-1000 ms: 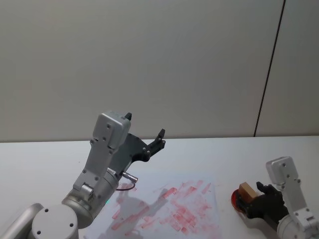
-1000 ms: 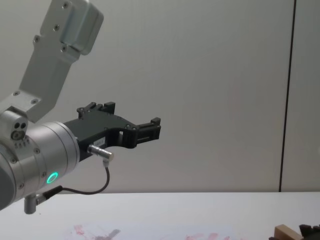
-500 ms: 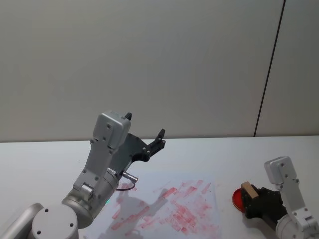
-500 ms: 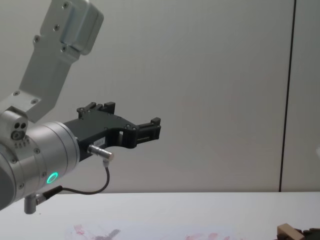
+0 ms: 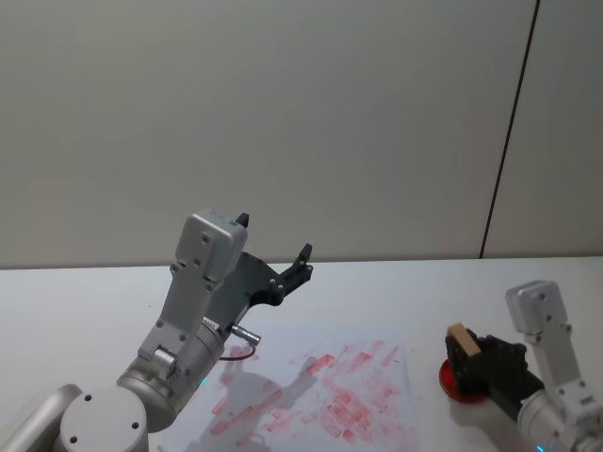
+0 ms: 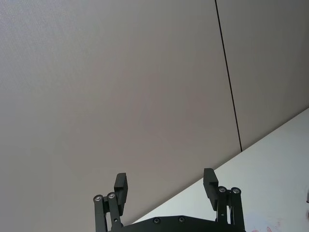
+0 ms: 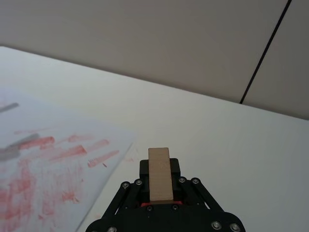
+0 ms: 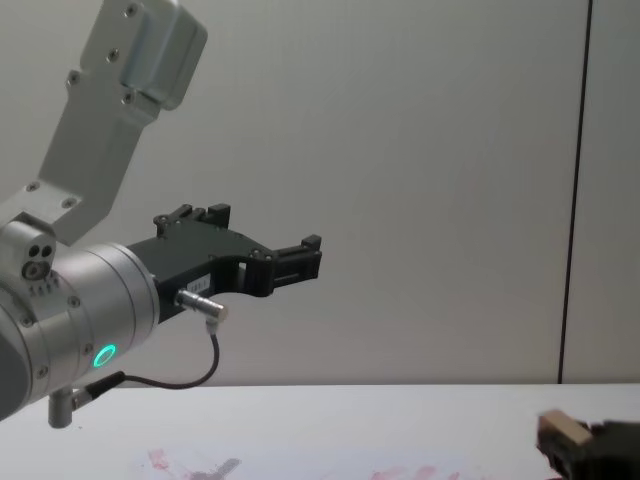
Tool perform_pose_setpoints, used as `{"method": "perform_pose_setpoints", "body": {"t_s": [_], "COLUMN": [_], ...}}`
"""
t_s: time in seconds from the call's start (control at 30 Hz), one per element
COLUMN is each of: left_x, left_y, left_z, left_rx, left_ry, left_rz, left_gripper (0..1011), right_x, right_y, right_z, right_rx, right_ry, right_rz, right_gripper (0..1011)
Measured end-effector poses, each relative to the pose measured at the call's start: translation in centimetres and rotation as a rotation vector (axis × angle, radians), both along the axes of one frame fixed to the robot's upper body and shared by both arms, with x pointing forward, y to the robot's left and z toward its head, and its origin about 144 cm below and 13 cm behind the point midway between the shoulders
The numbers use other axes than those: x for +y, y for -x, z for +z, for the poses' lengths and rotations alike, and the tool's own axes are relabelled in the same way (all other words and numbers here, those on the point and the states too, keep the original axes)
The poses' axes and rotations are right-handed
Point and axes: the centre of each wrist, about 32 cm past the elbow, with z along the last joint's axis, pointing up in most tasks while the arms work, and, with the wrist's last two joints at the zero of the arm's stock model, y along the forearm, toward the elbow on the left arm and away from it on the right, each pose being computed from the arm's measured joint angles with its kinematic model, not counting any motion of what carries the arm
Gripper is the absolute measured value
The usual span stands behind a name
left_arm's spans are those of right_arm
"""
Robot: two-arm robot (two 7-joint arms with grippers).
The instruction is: Use the one hand to pick up the stamp and affix it onto the A4 paper.
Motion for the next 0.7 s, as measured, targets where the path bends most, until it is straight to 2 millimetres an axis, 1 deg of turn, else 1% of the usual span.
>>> {"method": "perform_pose_setpoints", "body": {"t_s": [0.27,0.43,0.7], "left_x": [0.0,0.0,0.0], "left_y": [0.0,0.0,0.0], "left_z": [0.0,0.0,0.0], "left_rx": [0.000,0.000,0.000], "left_ry": [0.000,0.000,0.000], "left_rz": [0.000,0.000,0.000], "left_gripper": [1001,1001,1002], "right_x": [0.9,1.7,2.7], "right_y": [-0.4,-0.6,-1.0], "right_z": [1.8,2.7,3.1], "right_rx": [-0.037,-0.019,0.028], "right_ry": [-0.086,-0.116,-0.099], "right_rz": [0.064,0.110,0.161], "right_gripper": [219,219,220]}}
